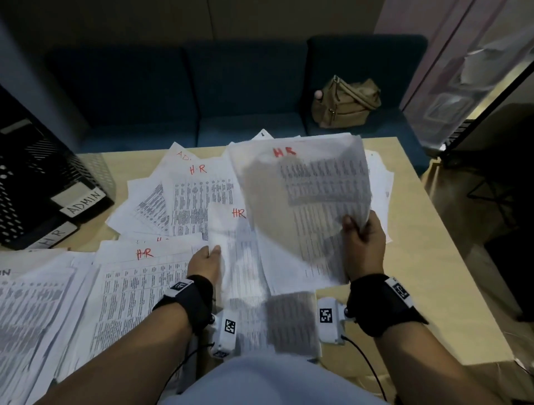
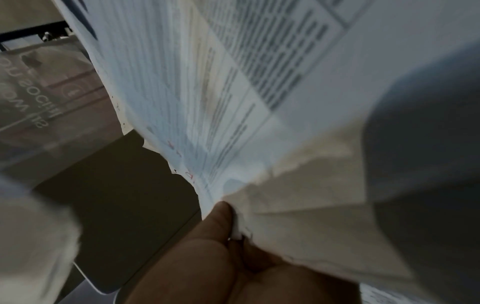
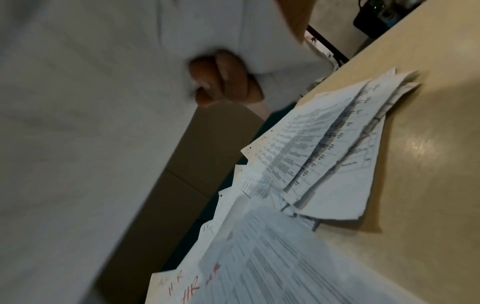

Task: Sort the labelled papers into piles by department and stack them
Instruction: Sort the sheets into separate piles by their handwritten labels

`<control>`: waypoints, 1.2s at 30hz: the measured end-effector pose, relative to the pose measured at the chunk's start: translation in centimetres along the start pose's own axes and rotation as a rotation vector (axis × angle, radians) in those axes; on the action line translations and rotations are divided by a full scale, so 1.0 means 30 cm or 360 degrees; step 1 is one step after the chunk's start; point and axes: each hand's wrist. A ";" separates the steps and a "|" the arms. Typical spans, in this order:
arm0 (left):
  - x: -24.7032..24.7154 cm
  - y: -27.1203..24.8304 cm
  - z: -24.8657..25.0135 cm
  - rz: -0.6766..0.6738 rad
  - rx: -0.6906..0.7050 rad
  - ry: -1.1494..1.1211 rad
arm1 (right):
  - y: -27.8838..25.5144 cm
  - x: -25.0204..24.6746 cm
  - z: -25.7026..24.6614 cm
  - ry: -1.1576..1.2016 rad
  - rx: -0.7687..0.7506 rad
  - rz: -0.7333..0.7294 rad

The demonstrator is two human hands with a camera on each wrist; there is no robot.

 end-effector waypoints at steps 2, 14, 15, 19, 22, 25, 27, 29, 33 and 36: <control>0.003 -0.006 0.009 0.0027 -0.0019 -0.0051 | -0.018 0.016 0.000 -0.0130 0.0055 -0.0135; 0.024 -0.023 -0.009 -0.0231 0.0073 -0.0080 | -0.027 0.047 0.135 -0.1256 0.0347 -0.0888; 0.026 -0.027 -0.010 -0.0207 0.0060 -0.0066 | 0.023 0.043 0.138 -0.1279 0.0198 -0.0668; 0.025 -0.041 -0.010 -0.0178 -0.0041 -0.0098 | 0.223 0.017 0.211 -0.1772 0.0041 -0.0539; 0.026 -0.043 -0.013 -0.0231 -0.0080 -0.0045 | 0.271 0.005 0.273 -0.2086 0.0105 -0.0863; 0.024 -0.036 -0.018 -0.0267 -0.0093 -0.0001 | 0.276 0.004 0.261 -0.2220 -0.0049 -0.0956; 0.025 -0.037 -0.014 -0.0257 -0.0078 0.0046 | 0.278 -0.007 0.233 -0.2126 -0.0103 -0.0863; 0.026 -0.042 -0.008 -0.0243 -0.0070 0.0070 | 0.284 -0.029 0.181 -0.1770 0.0011 -0.0458; 0.027 -0.041 -0.010 -0.0248 -0.0070 0.0075 | 0.292 -0.101 0.071 -0.0949 0.0320 0.0399; 0.029 -0.030 -0.014 -0.0255 -0.0078 0.0059 | 0.275 -0.156 0.025 -0.0984 -0.0015 0.0504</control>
Point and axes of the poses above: each hand's wrist, its own y-axis towards the middle knuckle, its own x-axis out of the palm, z = x × y, and after that the axes turned 2 degrees about y, right-handed
